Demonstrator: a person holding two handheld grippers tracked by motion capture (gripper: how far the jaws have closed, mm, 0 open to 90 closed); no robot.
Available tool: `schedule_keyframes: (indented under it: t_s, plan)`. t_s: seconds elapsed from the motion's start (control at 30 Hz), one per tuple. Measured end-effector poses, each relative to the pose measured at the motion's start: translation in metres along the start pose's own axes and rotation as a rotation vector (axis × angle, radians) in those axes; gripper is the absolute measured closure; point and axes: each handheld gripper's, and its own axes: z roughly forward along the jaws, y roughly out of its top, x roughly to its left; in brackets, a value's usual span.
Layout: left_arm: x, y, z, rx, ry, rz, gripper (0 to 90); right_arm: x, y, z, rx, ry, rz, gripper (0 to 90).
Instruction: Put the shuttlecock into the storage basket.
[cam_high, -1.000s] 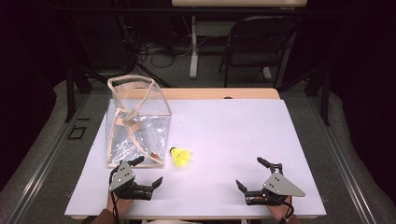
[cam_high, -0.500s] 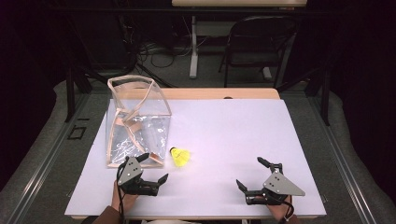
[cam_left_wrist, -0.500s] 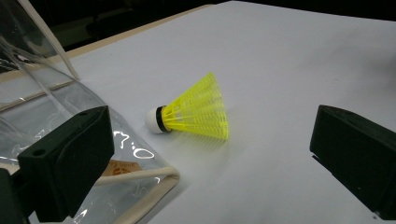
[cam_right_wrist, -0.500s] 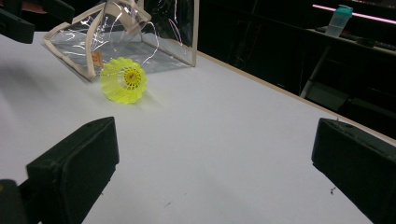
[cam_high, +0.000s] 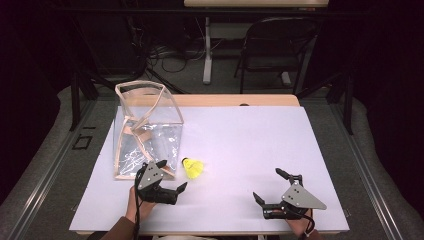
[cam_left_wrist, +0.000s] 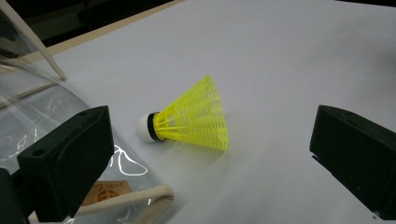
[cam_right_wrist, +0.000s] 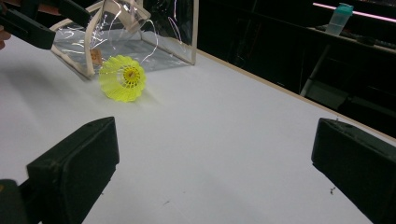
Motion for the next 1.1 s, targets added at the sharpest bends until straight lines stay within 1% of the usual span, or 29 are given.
schedule_keyframes:
  t_s: [0.13,0.2,0.27,0.4,0.63,0.8,1.0,1.1]
  plan:
    - [0.001,0.003,0.005,0.004,-0.004,0.000,0.0,-0.001,-0.001,0.000,0.011,0.002,0.001,0.2]
    - [0.002,0.005,0.007,0.003,-0.012,-0.007,0.0,-0.001,-0.001,0.001,0.012,0.003,0.004,0.2]
    - [0.002,0.007,0.009,-0.001,-0.013,-0.001,0.0,-0.001,-0.001,0.001,0.015,0.002,0.009,0.1]
    - [0.002,0.011,0.012,0.001,-0.011,0.008,0.0,-0.001,-0.001,0.000,0.016,0.001,0.008,0.1]
    - [0.005,0.017,0.019,-0.003,-0.003,0.005,0.0,-0.001,-0.001,0.001,0.018,0.003,0.009,0.1]
    - [0.006,0.021,0.024,0.006,-0.002,0.016,0.0,-0.002,-0.002,0.001,0.017,0.003,0.010,0.1]
    - [0.009,0.025,0.032,0.013,0.001,0.011,0.2,-0.002,-0.002,0.001,0.021,0.001,0.010,0.2]
    - [0.010,0.027,0.036,0.027,0.000,0.014,0.2,-0.002,-0.002,0.001,0.019,0.001,0.011,0.1]
